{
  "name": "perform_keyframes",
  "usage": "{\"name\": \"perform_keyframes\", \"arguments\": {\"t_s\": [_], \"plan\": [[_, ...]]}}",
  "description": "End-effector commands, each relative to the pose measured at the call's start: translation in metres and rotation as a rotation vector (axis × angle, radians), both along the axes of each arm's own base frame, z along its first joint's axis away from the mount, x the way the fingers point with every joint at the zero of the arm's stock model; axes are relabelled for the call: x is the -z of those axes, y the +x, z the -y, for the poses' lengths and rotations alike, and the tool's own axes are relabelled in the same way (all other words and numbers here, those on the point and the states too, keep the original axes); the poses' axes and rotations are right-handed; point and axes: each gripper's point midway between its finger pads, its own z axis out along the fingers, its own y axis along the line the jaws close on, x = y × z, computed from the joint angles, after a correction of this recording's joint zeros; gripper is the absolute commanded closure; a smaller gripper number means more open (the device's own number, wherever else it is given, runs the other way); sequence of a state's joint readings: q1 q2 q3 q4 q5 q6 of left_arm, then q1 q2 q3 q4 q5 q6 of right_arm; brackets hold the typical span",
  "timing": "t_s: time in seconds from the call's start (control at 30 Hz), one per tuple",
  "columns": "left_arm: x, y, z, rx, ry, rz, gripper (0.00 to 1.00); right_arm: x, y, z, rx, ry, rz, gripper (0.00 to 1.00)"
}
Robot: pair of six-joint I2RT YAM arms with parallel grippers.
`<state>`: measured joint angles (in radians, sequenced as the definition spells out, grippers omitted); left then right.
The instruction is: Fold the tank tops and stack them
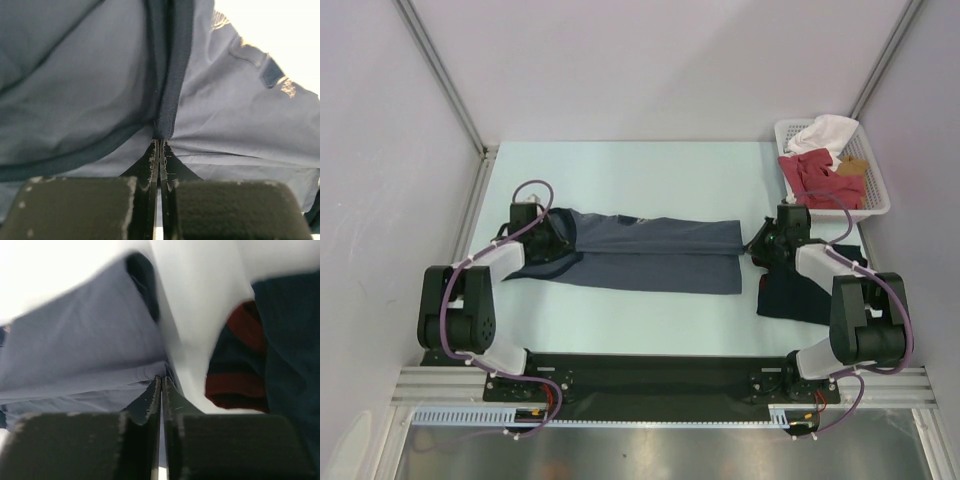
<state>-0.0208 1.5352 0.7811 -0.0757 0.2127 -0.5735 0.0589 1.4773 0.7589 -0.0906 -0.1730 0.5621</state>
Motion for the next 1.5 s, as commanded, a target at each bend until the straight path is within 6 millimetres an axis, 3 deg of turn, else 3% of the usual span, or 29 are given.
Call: {"name": "perform_keyframes", "arguments": {"t_s": [0.0, 0.1, 0.17, 0.2, 0.27, 0.4, 0.63, 0.8, 0.93, 1.1, 1.23, 1.3, 1.33, 1.37, 1.4, 1.43, 1.47], "plan": [[-0.004, 0.005, -0.004, -0.038, -0.013, 0.047, 0.97, 0.002, 0.002, 0.003, 0.034, 0.002, 0.03, 0.91], [-0.003, 0.001, -0.006, -0.044, -0.007, 0.049, 0.9, 0.008, 0.0, 0.001, 0.03, 0.001, 0.015, 0.73], [-0.011, 0.005, -0.012, -0.066, 0.023, 0.071, 0.7, -0.001, 0.001, 0.003, 0.039, -0.016, 0.042, 0.59], [-0.019, 0.005, -0.014, -0.072, 0.033, 0.087, 0.53, -0.004, 0.0, 0.004, 0.038, -0.026, 0.052, 0.57], [-0.03, 0.007, -0.021, -0.091, 0.062, 0.108, 0.37, -0.014, 0.0, 0.007, 0.047, -0.049, 0.078, 0.53], [-0.057, 0.005, -0.029, -0.12, 0.102, 0.155, 0.26, -0.044, 0.004, 0.011, 0.051, -0.077, 0.158, 0.53], [-0.089, 0.005, -0.023, -0.116, 0.137, 0.208, 0.25, -0.073, 0.014, 0.006, 0.047, -0.147, 0.213, 0.66], [-0.09, 0.016, -0.012, -0.086, 0.099, 0.22, 0.25, -0.075, 0.021, -0.024, -0.025, -0.055, 0.244, 0.71], [-0.082, 0.029, -0.002, -0.051, 0.071, 0.188, 0.26, -0.046, 0.02, -0.042, -0.065, 0.01, 0.168, 0.82], [-0.064, 0.031, -0.01, -0.078, 0.109, 0.133, 0.27, 0.004, 0.014, -0.031, -0.009, 0.035, 0.053, 0.94], [-0.061, 0.019, -0.021, -0.116, 0.13, 0.123, 0.28, 0.023, 0.008, -0.015, 0.037, -0.003, 0.011, 0.95], [-0.075, 0.008, -0.022, -0.128, 0.126, 0.155, 0.27, 0.023, 0.007, -0.014, 0.031, -0.019, 0.008, 0.93], [-0.068, -0.004, -0.021, -0.132, 0.119, 0.143, 0.28, 0.019, 0.009, -0.013, 0.025, -0.029, 0.017, 0.91], [-0.072, -0.01, -0.019, -0.133, 0.11, 0.166, 0.27, 0.018, 0.007, -0.012, 0.013, -0.047, 0.017, 0.88], [-0.091, -0.02, -0.014, -0.129, 0.091, 0.23, 0.27, 0.012, 0.008, -0.011, 0.014, -0.058, 0.033, 0.84], [-0.079, -0.035, -0.01, -0.128, 0.071, 0.214, 0.27, 0.003, 0.012, -0.007, 0.031, -0.08, 0.065, 0.74], [-0.094, -0.045, -0.007, -0.127, 0.051, 0.267, 0.26, 0.002, 0.008, -0.004, 0.027, -0.101, 0.051, 0.7]]}}
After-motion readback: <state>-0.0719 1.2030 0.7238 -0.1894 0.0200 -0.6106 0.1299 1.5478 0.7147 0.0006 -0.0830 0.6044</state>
